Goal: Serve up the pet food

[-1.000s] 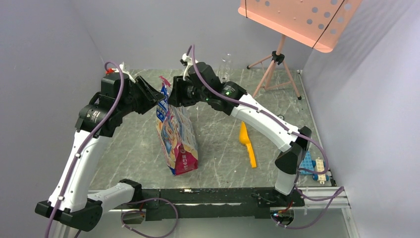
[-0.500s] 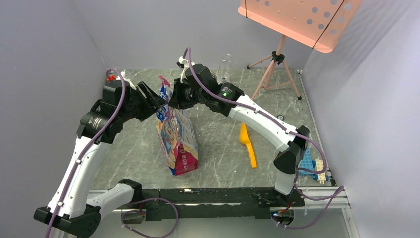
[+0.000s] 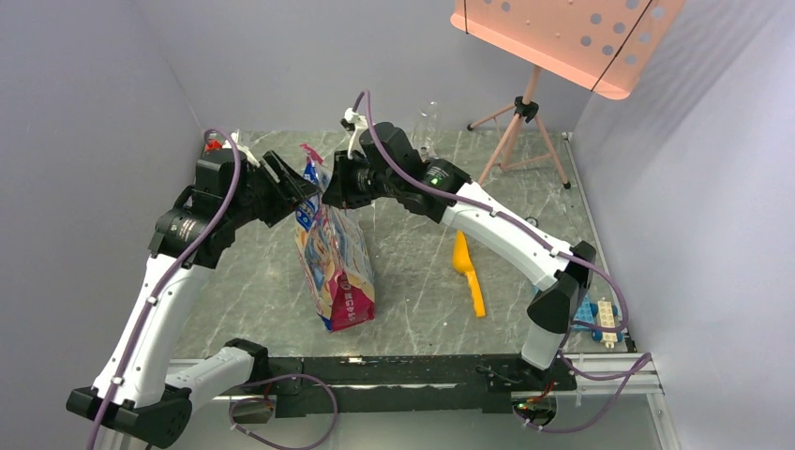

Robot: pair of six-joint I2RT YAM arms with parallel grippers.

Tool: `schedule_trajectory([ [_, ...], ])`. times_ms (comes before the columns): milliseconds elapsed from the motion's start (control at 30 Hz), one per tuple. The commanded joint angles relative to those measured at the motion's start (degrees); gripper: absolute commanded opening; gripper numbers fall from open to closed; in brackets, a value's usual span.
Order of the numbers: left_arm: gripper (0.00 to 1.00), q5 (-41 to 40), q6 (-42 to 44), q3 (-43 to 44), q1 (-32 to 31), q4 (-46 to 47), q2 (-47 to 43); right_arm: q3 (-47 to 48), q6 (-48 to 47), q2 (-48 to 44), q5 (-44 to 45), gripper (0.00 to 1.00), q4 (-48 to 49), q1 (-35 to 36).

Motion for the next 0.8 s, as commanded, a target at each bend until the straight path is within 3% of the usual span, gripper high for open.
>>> schedule_trajectory([
  [0, 0.65, 1.2, -0.5, -0.4, 0.4, 2.7, -0.3, -1.1, 0.4, -3.7, -1.5, 0.21, 4.0, -0.8],
  [133, 0.64, 0.9, -1.0, -1.0, 0.6, 2.8, -0.7, 0.3, 0.2, -2.5, -0.6, 0.23, 2.3, -1.0],
  [333, 0.62, 1.0, -1.9, -1.9, 0.7, 3.2, -1.1, 3.8, -0.7, 0.1, -0.6, 0.00, -0.6, -1.1],
  [500, 0.60, 1.3, -2.9, -2.7, 0.7, 4.8, -0.7, 2.8, -0.6, -0.5, -2.6, 0.00, 1.3, -1.1],
  [767, 0.47, 0.6, -3.3, -2.2, 0.8, 6.4, 1.3, 3.8, -0.6, 0.4, -2.3, 0.00, -0.2, -1.2],
])
